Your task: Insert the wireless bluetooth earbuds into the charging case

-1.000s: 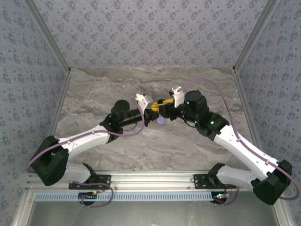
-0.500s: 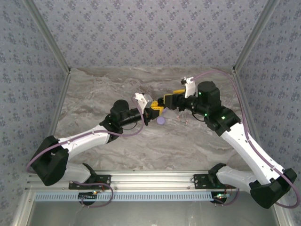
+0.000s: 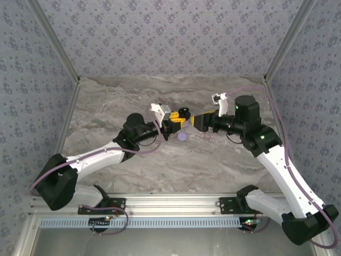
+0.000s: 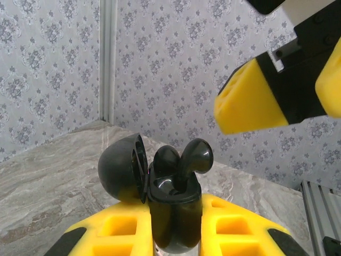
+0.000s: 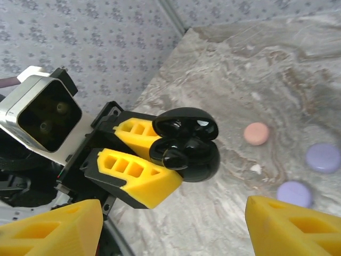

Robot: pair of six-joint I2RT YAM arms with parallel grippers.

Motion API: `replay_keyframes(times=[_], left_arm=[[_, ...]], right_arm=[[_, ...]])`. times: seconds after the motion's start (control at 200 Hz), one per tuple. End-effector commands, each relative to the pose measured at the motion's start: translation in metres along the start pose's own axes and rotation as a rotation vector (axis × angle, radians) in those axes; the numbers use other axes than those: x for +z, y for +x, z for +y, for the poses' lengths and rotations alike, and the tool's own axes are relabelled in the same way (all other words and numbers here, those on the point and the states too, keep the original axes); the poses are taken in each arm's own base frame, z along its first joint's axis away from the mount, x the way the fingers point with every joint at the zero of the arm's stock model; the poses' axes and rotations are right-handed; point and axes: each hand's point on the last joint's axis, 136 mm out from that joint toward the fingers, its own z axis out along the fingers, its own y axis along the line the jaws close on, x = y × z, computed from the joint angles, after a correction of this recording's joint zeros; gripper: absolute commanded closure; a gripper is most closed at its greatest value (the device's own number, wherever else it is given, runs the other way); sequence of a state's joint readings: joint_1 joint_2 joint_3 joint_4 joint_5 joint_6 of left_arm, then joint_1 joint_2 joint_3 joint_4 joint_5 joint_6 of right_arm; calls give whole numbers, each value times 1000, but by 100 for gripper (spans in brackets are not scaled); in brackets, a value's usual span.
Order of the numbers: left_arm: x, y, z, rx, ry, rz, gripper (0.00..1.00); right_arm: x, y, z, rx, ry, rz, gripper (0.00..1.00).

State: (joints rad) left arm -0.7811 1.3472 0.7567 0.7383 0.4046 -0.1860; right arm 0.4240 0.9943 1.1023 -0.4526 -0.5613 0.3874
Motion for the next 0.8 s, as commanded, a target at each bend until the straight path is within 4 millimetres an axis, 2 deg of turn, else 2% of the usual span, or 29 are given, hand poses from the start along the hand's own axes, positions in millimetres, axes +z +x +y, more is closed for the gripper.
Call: replay_keyframes(times=[0.0,0.22,0.475,0.485,0.505,0.655,0.795], left_arm=[[1,-16,-7,3,37,-53,100],[1,-13,-6,2,31,-45,100],[2,-11,-5,2,28,-37,100],[2,-11,-5,1,28,-37,100],[2,-11,-5,0,29,-37,100],[2,-10,-5,2,27,-35,100],[3,-11,-5,4,27,-34,100]], right_arm=[[8,1,14,35,-81,46,27],[21,1,22,1,-87,76,29],[24,1,18,-28,-51,76,32],[21,-7,24,-40,-59,58,32],[21,-10,25,-44,-59,53,32],[24,-10,22,-52,-33,59,32],[27,-10,28,-59,-55,70,32]])
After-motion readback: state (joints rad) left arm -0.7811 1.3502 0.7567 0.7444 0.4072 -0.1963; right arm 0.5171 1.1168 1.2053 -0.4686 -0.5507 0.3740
